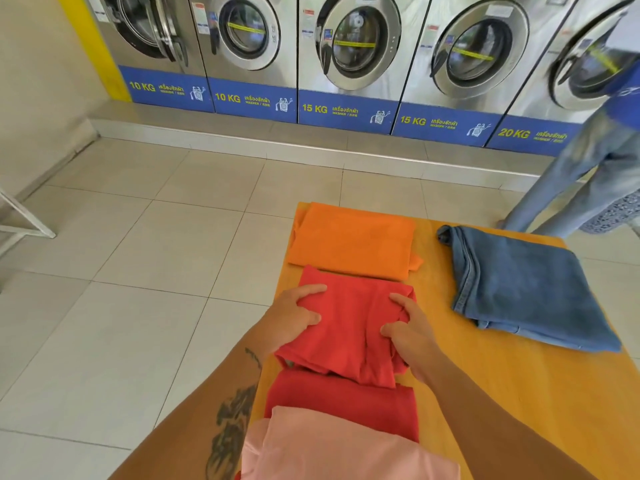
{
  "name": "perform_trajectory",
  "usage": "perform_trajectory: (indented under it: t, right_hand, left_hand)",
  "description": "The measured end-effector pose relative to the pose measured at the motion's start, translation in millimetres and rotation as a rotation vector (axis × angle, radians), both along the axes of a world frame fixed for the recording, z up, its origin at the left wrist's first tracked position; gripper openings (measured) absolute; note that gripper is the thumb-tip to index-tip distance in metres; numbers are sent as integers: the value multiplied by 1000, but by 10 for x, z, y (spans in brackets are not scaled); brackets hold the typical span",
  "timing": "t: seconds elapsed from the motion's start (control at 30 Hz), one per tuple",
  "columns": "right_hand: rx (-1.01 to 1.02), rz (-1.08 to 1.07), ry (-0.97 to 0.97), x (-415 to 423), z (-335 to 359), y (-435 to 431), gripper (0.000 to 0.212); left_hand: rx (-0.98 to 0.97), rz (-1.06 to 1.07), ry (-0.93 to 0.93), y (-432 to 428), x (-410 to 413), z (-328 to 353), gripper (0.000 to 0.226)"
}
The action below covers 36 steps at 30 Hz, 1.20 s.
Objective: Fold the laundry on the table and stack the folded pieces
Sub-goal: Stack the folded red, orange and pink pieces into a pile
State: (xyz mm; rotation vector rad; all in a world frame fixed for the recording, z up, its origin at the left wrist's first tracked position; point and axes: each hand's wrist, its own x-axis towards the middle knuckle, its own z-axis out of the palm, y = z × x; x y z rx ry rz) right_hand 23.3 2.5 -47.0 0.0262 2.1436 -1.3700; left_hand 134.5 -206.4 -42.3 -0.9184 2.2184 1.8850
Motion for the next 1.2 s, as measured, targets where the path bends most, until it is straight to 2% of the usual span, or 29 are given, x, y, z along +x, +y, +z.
perform_trajectory:
  t: [0.13, 0.33, 0.47, 0.67, 0.83, 0.9, 0.93, 1.0, 1.07, 1.2]
  right_hand:
    - [4, 2, 65, -19, 34, 203, 67]
    - [-79, 37, 231, -101, 182, 388, 72]
    - [-115, 84, 305, -201, 255, 300, 74]
    - [-89, 126, 384, -657, 315, -73, 74]
    - [-92, 81, 345, -1301, 358, -472, 69]
    - [-14, 136, 388, -1509, 334, -591, 68]
    - [98, 217, 421, -1600, 273, -625, 69]
    - [410, 407, 411, -1705, 82, -651, 73]
    - [575, 487, 328, -1688, -86, -644, 75]
    - [627, 491, 356, -1582, -143, -589, 70]
  left_hand:
    - [-85, 41, 123, 91, 73, -48, 62]
    - [-173, 144, 268, 230, 103, 3, 57]
    - [-339, 231, 316, 245, 11, 37, 51]
    - [-534, 262, 369, -20, -380, 84, 51]
    - [-615, 272, 409, -376, -1008, 201, 49]
    - [-618, 241, 372, -493, -1255, 180, 47]
    - [-603, 188, 301, -549, -1355, 133, 49]
    - [-613, 17, 28, -617, -1488, -14, 55]
    - [-731, -108, -199, -625, -1508, -185, 58]
    - [-936, -115, -207, -583, -1433, -357, 55]
